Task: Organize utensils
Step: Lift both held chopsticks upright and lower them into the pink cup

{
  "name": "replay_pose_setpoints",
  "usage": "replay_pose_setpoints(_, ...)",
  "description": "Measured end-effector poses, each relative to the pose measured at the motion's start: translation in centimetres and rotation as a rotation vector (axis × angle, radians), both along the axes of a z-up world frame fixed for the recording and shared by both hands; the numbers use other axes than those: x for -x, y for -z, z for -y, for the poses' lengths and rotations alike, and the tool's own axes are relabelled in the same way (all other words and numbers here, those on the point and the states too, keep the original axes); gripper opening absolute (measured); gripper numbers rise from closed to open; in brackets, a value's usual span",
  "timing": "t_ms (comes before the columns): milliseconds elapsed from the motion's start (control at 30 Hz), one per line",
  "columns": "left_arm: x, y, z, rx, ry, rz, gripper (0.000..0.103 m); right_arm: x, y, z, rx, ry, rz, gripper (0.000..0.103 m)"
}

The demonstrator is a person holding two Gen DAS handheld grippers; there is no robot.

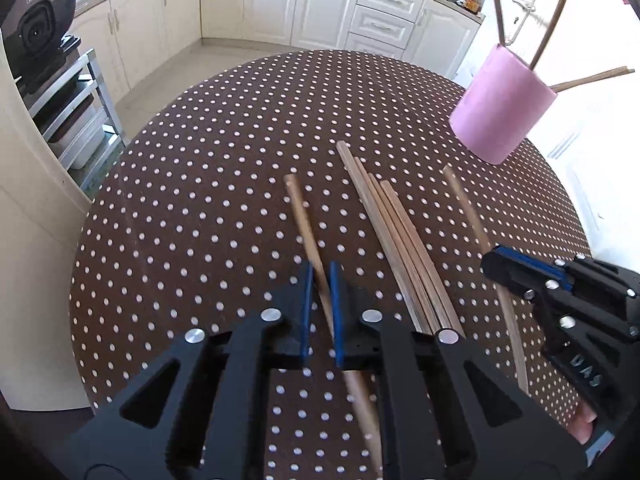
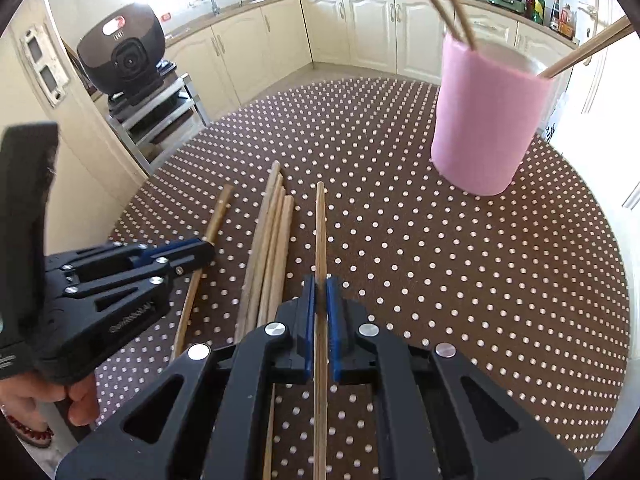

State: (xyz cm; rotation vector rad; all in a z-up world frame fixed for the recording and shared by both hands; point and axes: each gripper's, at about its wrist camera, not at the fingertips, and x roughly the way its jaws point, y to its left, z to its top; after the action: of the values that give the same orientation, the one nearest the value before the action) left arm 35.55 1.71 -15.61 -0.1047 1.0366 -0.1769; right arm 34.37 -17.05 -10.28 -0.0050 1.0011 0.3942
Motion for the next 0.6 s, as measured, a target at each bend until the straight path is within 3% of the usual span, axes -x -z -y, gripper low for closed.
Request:
replay_pose_setpoints(100,0.7,-0.5,0.2,0.008,0.011,0.013,0.006,1.0,-1.3,0.6,-0.018,0.006,0.026,0.005)
replay_pose_setpoints(267,3.0,-3.3,0.8,0.004,0.029,0.102,0.006,2.9,-4.0,1.9,-0.047,0.003,0.087,0.005)
replay_pose_setpoints(600,9.0,-12.9,2.3,0.034,0.098,0.407,0.005,7.4,-11.1,4.5,-0.114,0.027,0.305,0.005)
